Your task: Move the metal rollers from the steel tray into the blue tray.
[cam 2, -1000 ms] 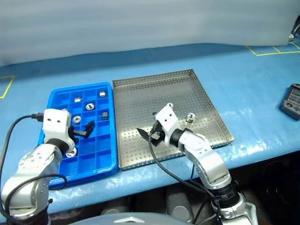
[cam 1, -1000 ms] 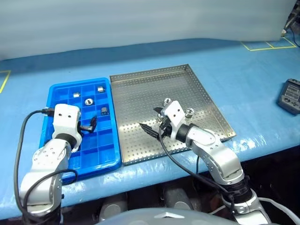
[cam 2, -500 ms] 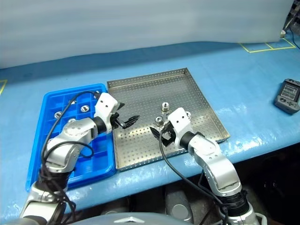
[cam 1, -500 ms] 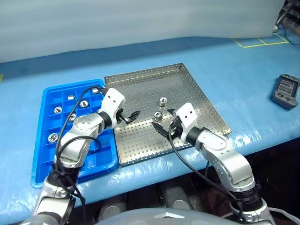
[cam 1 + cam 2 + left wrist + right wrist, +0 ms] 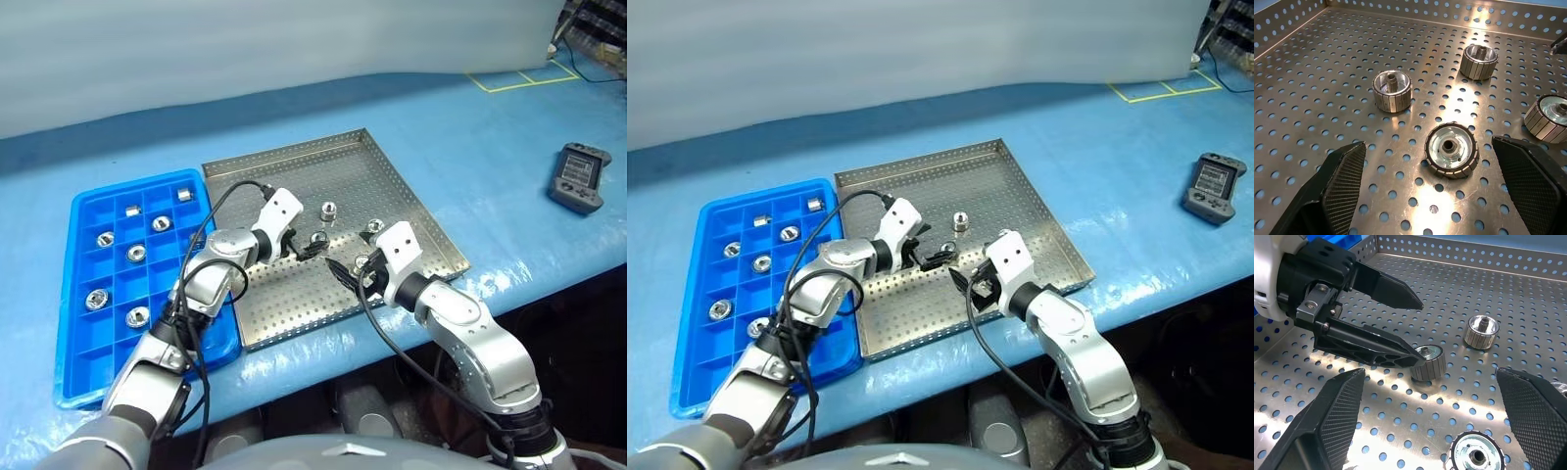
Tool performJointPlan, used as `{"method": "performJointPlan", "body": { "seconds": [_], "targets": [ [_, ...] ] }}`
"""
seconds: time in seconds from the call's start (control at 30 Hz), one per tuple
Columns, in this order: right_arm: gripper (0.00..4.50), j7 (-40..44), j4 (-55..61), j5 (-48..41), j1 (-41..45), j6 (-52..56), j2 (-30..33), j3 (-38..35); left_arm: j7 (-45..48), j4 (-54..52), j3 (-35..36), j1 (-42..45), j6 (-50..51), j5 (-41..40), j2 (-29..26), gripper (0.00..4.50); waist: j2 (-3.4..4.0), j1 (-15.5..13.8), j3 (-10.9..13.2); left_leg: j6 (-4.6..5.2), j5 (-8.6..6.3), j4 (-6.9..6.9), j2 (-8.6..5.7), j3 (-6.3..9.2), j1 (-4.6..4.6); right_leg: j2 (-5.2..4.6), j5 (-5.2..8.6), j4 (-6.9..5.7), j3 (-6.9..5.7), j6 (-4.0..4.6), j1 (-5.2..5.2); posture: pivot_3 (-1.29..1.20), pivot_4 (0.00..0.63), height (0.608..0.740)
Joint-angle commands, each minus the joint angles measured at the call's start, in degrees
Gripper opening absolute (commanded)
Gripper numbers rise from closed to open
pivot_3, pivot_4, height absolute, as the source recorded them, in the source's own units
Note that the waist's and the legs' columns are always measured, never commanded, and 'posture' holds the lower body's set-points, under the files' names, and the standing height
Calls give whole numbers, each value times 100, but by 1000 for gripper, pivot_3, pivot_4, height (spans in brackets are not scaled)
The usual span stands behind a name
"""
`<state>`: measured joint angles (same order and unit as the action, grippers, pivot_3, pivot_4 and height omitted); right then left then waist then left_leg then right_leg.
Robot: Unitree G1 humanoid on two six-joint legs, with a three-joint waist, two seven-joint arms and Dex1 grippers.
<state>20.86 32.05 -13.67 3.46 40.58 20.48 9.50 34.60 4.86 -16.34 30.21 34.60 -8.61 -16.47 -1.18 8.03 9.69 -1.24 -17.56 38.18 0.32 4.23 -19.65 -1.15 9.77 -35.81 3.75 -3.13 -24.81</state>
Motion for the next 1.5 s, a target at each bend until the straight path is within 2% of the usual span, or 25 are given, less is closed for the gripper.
{"method": "performJointPlan", "body": {
  "seconds": [0.03, 0.27, 0.53, 0.57, 0.7, 0.87, 1.1, 1.27, 1.4, 1.5],
  "targets": [
    [4500, -51, 241, -7, 16, -45, -21, -87, 52, 218, -40, 152, -194, 116, 92, 4476, 0, 17, 0, 0, 0, 0, 0, 0, 0, 0, -1, 0, 0, -1, 1, -196, 150, 740],
    [4500, -49, 194, 7, 74, -82, -63, -32, 191, 573, -147, 138, -338, 253, 235, 4476, 0, 51, 0, 0, 0, 0, 0, -1, 1, 0, -11, 1, 2, -19, 1, -194, 150, 740],
    [4500, -39, 162, 26, 116, -95, -90, 21, 155, 640, -104, 85, -425, 259, 366, 1864, 0, 52, 0, 0, 0, 0, 0, -2, 0, 1, -11, 0, 4, -20, 0, -191, 150, 740],
    [4500, -39, 159, 27, 119, -97, -92, 24, 149, 637, -98, 81, -426, 259, 373, 1669, 0, 51, 0, 0, 0, 0, 0, -2, 1, 1, -11, 0, 4, -21, 1, -189, 150, 740],
    [4500, -26, 135, 27, 149, -103, -97, 38, 129, 511, -29, 45, -393, 248, 352, 1672, 0, 48, 0, 0, 0, 1, 0, -2, 0, 1, -12, 0, 5, -22, 2, -179, 150, 740],
    [4500, 20, 95, 18, 217, -109, -107, 115, -210, -197, 397, -87, -225, 116, 350, 1672, 0, 47, 0, 0, 0, 0, 0, -2, 1, 2, -12, -1, 6, -22, 0, -149, 150, 740],
    [4500, 344, -207, -26, 663, -238, -189, 461, -1119, -2547, 1366, -806, 750, 201, -143, 1672, 3, 1, 2, 0, 0, -4, 3, -3, 0, 2, -15, -4, 9, -26, -11, -84, 150, 740],
    [4500, 675, -507, -31, 1048, -401, -249, 728, -1633, -3899, 2178, -1554, 1321, 202, -374, 1672, 1, -157, 3, 0, 0, -4, 3, 4, 4, 2, -14, -4, 1, -25, -11, -13, 150, 740],
    [4500, 1071, -837, -75, 1479, -601, -448, 1089, -2013, -5050, 2861, -2451, 1876, 289, -417, 1672, 0, -289, 4, -1, 0, -9, 4, 3, -4, 0, -15, -4, 1, -21, -23, 70, 150, 740],
    [4500, 1299, -1018, -102, 1648, -704, -560, 1252, -2193, -5717, 3151, -3033, 2254, 235, -286, 1672, -1, -508, 4, -2, 1, -13, 4, 13, -4, -1, -12, -6, -11, -12, -23, 127, 150, 740]
  ]
}}
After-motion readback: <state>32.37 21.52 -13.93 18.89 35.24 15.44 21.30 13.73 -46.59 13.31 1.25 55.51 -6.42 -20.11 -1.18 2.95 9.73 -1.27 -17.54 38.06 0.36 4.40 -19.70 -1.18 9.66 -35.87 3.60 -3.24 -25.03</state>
